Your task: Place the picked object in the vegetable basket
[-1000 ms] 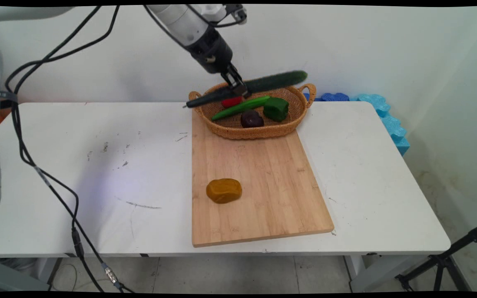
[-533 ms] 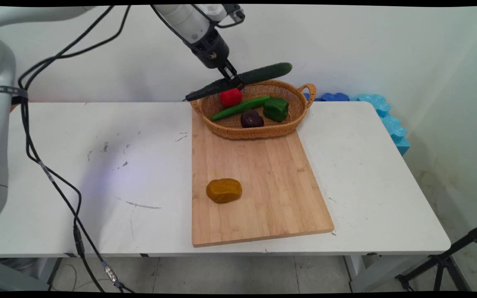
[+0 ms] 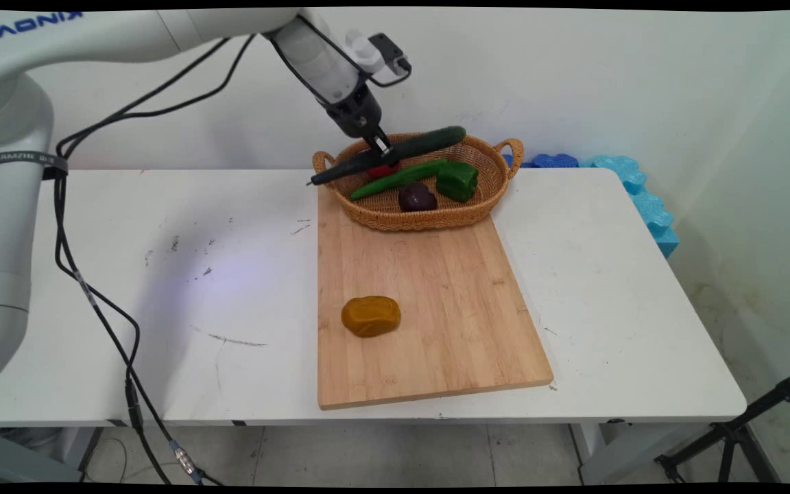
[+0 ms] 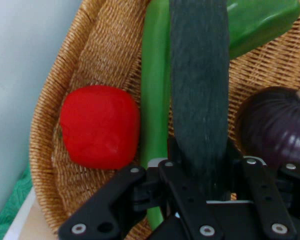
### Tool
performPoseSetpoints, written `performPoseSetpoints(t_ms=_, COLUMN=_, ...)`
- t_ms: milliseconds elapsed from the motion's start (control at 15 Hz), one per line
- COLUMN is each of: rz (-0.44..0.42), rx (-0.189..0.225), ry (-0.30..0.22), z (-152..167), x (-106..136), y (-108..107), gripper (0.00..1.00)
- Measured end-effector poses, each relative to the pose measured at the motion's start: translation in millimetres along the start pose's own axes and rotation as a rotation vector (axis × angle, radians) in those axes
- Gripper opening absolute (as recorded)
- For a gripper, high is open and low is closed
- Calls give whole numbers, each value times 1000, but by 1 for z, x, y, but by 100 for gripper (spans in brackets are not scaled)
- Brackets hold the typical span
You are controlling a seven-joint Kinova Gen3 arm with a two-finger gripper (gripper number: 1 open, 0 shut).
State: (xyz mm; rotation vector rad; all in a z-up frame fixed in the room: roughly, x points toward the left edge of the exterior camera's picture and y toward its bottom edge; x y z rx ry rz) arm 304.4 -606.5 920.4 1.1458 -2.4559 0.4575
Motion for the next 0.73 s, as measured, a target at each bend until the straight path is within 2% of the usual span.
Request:
performPoseSetpoints(t_ms=333, rz=-9, rx=9, ry=-14, z=19, x=0, y=4, gripper=0)
performPoseSetpoints(t_ms=400, rz=-9, rx=10, ry=-14, z=23, x=1, y=5, gripper=100)
performPoseSetpoints(t_ms=733, rz=-2, rx=-8, ry=15, z=31, x=11, y=15, gripper=100)
